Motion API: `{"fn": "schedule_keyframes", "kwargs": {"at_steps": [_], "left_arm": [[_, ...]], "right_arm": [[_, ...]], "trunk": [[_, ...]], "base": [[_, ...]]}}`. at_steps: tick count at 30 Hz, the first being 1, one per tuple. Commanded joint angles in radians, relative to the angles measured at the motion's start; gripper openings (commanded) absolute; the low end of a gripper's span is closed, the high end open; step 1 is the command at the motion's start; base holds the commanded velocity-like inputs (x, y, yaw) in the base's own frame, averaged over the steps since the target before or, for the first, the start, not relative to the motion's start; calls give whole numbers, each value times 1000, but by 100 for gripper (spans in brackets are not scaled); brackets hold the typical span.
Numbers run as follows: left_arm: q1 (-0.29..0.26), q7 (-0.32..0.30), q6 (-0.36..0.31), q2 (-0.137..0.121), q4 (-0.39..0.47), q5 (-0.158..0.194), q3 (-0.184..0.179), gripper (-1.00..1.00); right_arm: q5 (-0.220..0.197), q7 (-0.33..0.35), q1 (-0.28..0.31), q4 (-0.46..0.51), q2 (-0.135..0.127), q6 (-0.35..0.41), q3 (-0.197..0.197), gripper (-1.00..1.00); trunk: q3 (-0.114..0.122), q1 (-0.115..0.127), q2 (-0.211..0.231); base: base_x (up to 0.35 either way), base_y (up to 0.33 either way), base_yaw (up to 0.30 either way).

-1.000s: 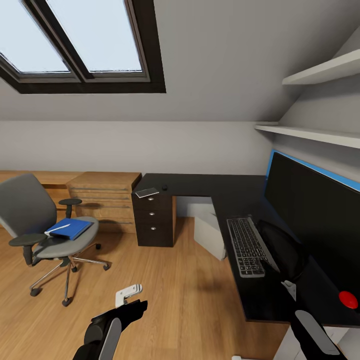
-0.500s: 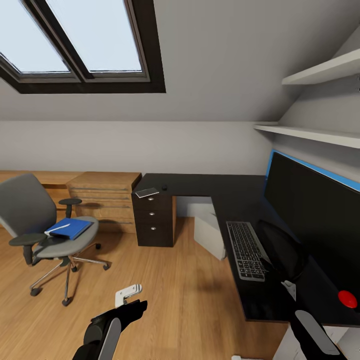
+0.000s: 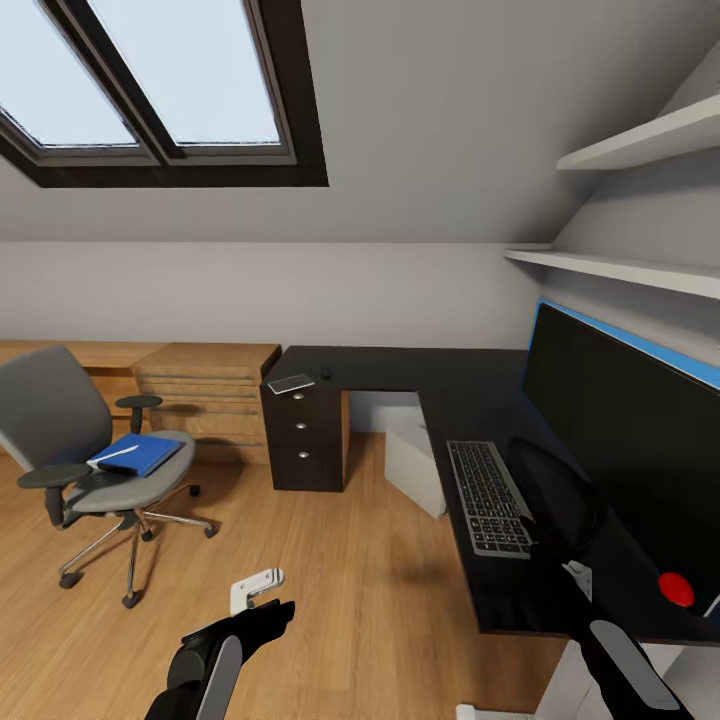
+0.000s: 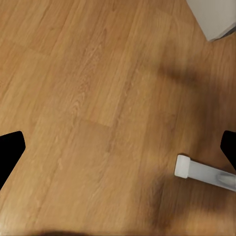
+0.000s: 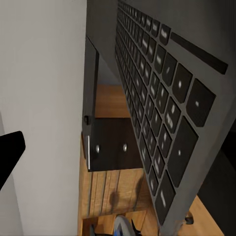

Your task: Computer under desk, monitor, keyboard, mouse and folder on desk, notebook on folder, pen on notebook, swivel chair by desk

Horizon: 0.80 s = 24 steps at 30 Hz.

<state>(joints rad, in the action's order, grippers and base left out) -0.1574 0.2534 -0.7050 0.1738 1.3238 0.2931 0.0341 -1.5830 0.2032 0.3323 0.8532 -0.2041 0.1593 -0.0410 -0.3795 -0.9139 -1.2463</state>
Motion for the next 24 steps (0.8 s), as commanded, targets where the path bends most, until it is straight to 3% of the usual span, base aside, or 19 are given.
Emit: {"fn": "schedule_keyframes", "kwargs": {"at_steps": [1,24], "left_arm": [[-1,7,-4,1,1,11,1,100],[-1,7,-4,1,2,11,1,100]], "right_arm": [[-9,2,1,0,0,6,-1,100],[-9,2,1,-2,2,6,5,100]], "trunk": [[-1,0,-1],[-1,0,-1]], "base": [[-89,-1,0],[-304,-6,0]]}}
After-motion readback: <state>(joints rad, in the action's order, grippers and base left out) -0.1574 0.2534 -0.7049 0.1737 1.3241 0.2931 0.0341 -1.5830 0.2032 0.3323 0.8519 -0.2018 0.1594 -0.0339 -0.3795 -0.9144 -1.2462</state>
